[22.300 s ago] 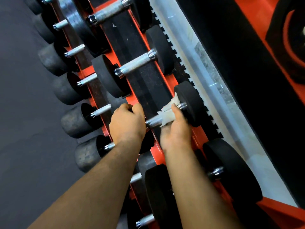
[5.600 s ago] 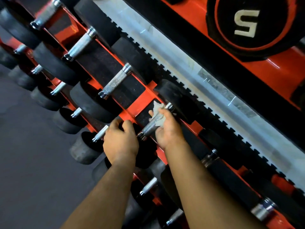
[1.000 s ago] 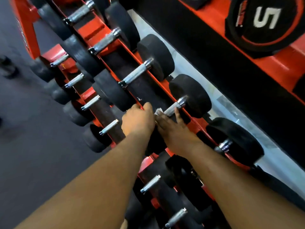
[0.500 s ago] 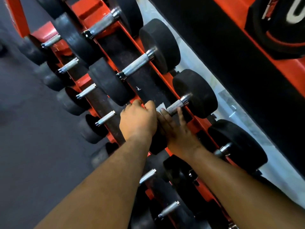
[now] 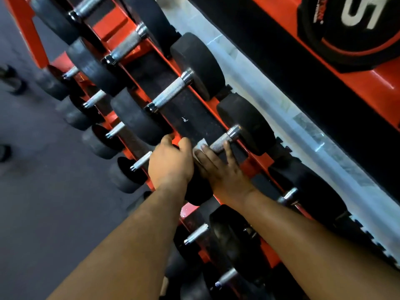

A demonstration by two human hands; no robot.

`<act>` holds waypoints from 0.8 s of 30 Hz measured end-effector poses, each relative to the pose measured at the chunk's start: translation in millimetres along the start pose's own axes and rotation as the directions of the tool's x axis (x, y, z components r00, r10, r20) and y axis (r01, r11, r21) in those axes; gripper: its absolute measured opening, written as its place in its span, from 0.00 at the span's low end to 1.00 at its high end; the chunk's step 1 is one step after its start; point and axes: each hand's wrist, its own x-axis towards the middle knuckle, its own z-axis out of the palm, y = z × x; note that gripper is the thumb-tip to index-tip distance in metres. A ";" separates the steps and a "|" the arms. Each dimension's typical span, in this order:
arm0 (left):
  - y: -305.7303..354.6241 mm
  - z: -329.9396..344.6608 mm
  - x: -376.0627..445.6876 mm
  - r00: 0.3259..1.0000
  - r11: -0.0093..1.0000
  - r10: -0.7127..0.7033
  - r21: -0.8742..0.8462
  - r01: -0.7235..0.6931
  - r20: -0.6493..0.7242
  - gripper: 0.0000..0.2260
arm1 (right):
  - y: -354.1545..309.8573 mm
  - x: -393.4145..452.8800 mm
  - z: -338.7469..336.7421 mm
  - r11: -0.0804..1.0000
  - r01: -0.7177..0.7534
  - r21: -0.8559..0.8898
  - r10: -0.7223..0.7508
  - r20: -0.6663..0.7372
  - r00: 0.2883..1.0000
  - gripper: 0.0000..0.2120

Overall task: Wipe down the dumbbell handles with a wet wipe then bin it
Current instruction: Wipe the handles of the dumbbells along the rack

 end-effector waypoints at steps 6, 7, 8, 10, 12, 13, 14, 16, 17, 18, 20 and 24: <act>-0.3 -1.4 0.7 1.000 1.000 -0.001 0.001 0.001 0.011 0.21 | 6.7 65.2 -56.1 0.955 0.074 0.287 -0.112 0.119 0.987 0.18; -0.2 -1.3 0.7 1.000 1.000 0.002 0.001 -0.002 0.011 0.21 | 8.6 69.9 -58.7 0.957 0.079 0.279 -0.123 0.145 0.982 0.17; 0.6 -0.7 1.2 1.000 1.000 0.005 0.003 -0.005 0.013 0.21 | 9.7 68.9 -54.3 0.962 0.084 0.261 -0.120 0.123 0.985 0.17; -0.5 0.5 2.2 1.000 1.000 0.005 0.010 -0.005 0.013 0.21 | 7.5 48.6 -34.1 0.975 0.076 0.208 -0.086 0.040 0.996 0.20; -3.6 0.4 3.6 1.000 1.000 0.008 0.000 -0.008 0.008 0.22 | 2.8 20.5 -9.5 0.995 0.044 0.093 -0.037 -0.082 0.996 0.26; -4.6 1.2 4.4 1.000 1.000 0.013 -0.007 -0.013 0.011 0.23 | 2.9 7.2 -1.0 0.998 0.021 0.063 -0.016 -0.079 0.997 0.28; -5.5 2.3 4.7 1.000 1.000 0.017 -0.009 -0.017 0.010 0.23 | 3.9 -2.1 3.0 0.999 0.021 0.043 -0.018 -0.065 0.998 0.30; -4.7 3.2 5.8 1.000 1.000 0.012 -0.002 -0.012 0.008 0.21 | 3.6 -1.9 -1.0 0.999 0.017 0.033 -0.017 -0.018 1.000 0.31; -4.3 3.0 5.6 1.000 1.000 0.011 -0.002 -0.011 0.009 0.19 | 2.3 5.4 -9.8 0.999 0.006 0.041 -0.006 -0.004 1.000 0.30; -3.0 2.8 5.3 1.000 1.000 0.017 -0.010 -0.017 0.009 0.18 | 3.2 16.3 -21.2 0.998 0.007 0.056 -0.008 0.009 1.000 0.28; -3.3 1.9 4.3 1.000 1.000 0.019 -0.018 -0.019 0.009 0.16 | 2.3 45.5 -37.5 0.989 0.036 0.142 -0.040 0.021 0.999 0.22; -6.2 3.3 5.4 1.000 1.000 0.025 -0.011 -0.025 0.008 0.17 | 4.9 58.7 -41.2 0.985 0.062 0.160 -0.074 0.076 0.994 0.20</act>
